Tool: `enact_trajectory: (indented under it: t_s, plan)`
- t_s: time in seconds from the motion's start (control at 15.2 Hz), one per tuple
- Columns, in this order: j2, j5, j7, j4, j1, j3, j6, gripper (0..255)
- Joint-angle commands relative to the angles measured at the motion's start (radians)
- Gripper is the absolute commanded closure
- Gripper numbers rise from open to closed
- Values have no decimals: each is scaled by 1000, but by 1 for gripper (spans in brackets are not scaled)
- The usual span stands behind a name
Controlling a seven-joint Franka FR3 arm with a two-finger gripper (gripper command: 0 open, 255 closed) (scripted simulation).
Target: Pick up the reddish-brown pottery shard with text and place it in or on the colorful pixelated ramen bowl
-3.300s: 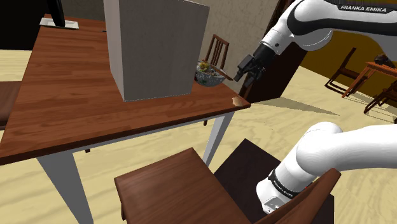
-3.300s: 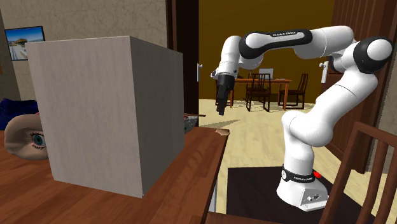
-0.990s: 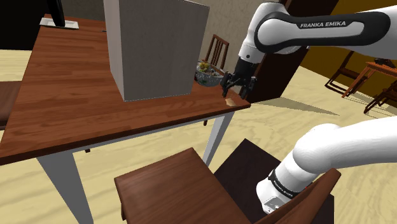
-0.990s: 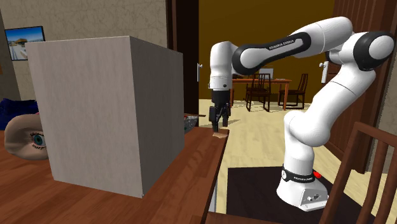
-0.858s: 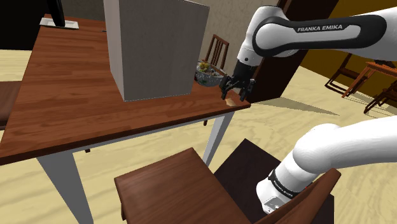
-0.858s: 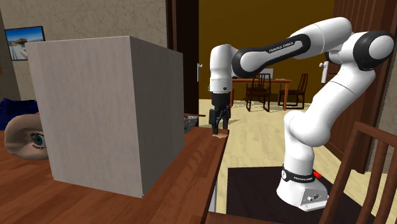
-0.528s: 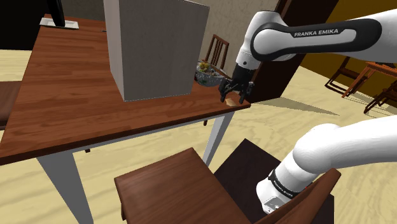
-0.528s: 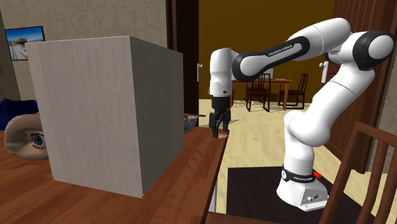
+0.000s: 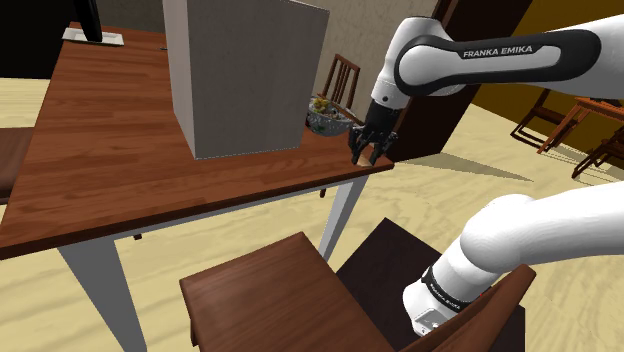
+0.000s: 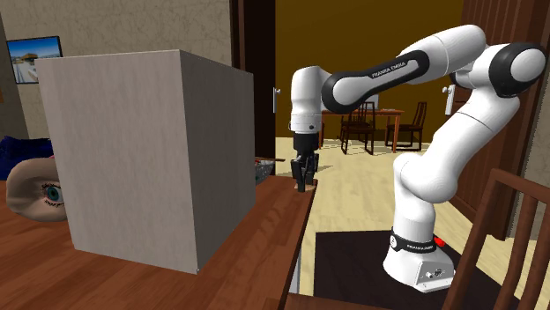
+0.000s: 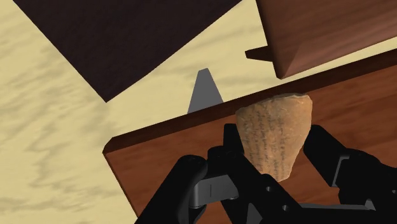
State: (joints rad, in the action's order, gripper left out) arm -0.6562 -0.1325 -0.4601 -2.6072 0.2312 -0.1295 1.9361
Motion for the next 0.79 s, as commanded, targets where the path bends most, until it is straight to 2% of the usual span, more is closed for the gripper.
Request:
enact_trajectory:
  t_s: [0.0, 0.33, 0.73]
  plan:
    - [1, -2, 0, -2, -1, -1, 0, 255]
    - [2, -2, 0, -2, -1, -1, 0, 255]
    - [-13, 5, -5, 69, 1, 6, -86, 255]
